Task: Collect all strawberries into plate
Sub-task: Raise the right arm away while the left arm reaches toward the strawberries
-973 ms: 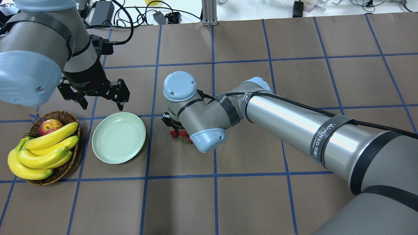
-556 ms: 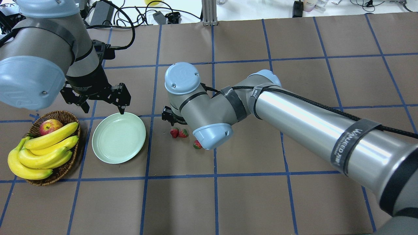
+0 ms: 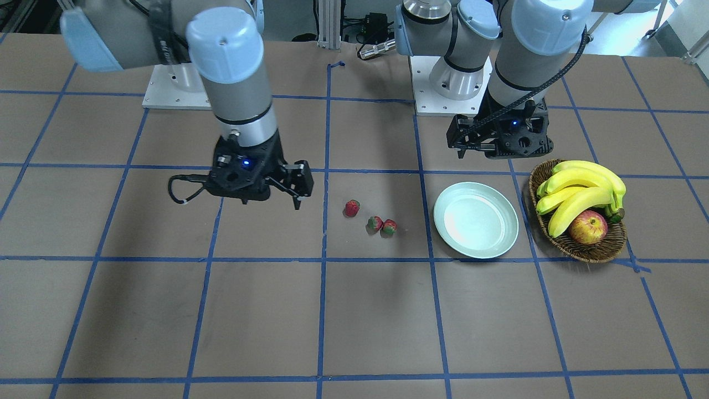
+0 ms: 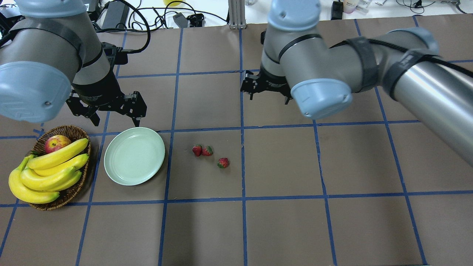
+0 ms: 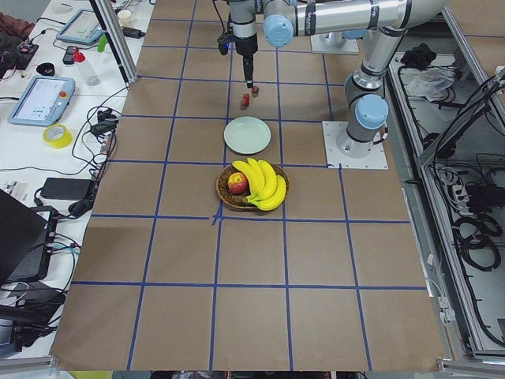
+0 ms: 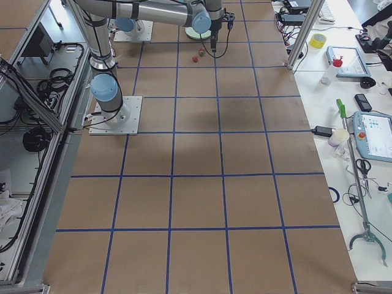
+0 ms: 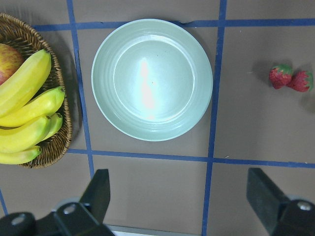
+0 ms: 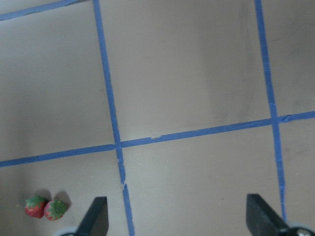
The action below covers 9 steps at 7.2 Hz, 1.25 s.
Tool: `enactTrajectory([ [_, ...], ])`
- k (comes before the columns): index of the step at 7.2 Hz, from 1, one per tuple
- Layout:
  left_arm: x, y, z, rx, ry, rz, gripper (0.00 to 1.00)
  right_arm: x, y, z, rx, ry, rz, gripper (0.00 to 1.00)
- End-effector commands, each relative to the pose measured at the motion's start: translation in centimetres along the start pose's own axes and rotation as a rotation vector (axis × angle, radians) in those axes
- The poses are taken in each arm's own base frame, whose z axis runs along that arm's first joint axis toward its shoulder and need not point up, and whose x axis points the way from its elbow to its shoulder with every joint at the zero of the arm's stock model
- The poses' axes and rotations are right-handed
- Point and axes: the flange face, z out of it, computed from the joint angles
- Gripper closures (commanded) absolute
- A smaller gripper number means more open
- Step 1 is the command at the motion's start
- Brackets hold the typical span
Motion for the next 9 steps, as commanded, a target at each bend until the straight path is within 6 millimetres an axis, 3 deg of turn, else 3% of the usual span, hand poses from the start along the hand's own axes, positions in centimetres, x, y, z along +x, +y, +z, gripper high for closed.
enactTrajectory([
  [1,0.1,-0.1,-0.2,0.01,0.019,-0.004,0.0,5.2,-1.1,-5.5,-0.003,0.025,-0.066,0.0],
  [3,1.9,-0.8,0.4,0.031,0.153,0.0,0.0,5.4,1.9,-12.1,0.059,0.009,-0.11,0.0],
  [5,4.0,-2.0,1.6,0.064,0.194,0.028,0.0,5.4,2.8,-14.1,0.094,-0.007,-0.115,0.0],
  [6,5.7,-2.2,3.4,0.089,0.191,0.055,0.0,5.5,2.7,-14.4,0.09,0.005,-0.121,0.0],
  [7,7.0,-2.4,6.7,0.114,0.196,0.071,0.0,5.4,2.9,-14.8,0.055,0.013,-0.127,0.0],
  [8,7.5,-2.3,9.8,0.117,0.199,0.074,0.0,5.4,3.1,-16.1,0.003,0.036,-0.13,0.0],
  [9,7.7,-2.1,11.7,0.097,0.198,0.074,0.0,5.4,2.3,-16.7,-0.054,0.063,-0.127,0.0],
])
